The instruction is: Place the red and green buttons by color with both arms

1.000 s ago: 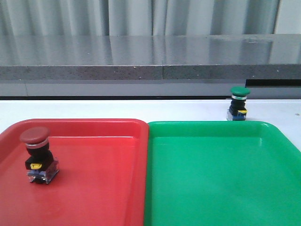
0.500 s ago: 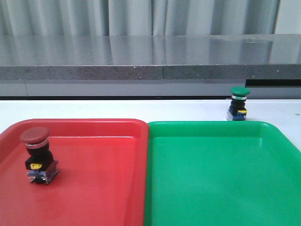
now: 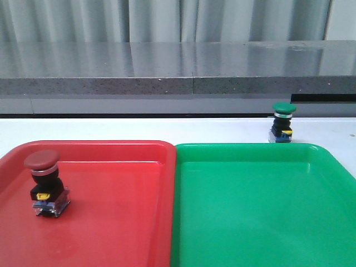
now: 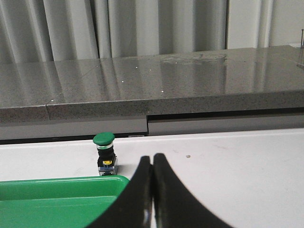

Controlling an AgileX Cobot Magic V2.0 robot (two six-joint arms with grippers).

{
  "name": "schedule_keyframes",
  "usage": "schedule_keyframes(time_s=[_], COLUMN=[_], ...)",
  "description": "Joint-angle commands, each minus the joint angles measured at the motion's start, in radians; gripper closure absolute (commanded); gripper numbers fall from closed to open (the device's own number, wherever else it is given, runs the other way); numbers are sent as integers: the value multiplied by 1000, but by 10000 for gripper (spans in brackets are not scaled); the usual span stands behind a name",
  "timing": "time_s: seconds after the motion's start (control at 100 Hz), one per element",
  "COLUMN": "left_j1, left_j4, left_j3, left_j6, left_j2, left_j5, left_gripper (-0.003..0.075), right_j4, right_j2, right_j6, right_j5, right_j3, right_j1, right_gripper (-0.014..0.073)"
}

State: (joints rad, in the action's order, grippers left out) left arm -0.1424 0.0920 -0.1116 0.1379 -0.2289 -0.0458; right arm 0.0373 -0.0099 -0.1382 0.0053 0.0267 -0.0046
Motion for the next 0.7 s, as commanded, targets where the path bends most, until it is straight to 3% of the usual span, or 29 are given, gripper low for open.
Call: schedule_keyframes(time_s=[0.0,0.33,0.69], left_j1=[43,175,182], left_j4=[-34,-123,-124], left_j3=[-7,97,126], left_j6=[-13,-17,-19], left_j2=[23,207,266], left_j5=[96,93,19], left_gripper=[741,741,741], right_j4=[9,9,9], right_j2=[-21,-21,-21], right_j6=[3,3,3], right_j5=[-76,-76,-76], right_j3=[-18,-18,-18], right_j1=[-8,-8,-8], right_gripper=[657,657,657])
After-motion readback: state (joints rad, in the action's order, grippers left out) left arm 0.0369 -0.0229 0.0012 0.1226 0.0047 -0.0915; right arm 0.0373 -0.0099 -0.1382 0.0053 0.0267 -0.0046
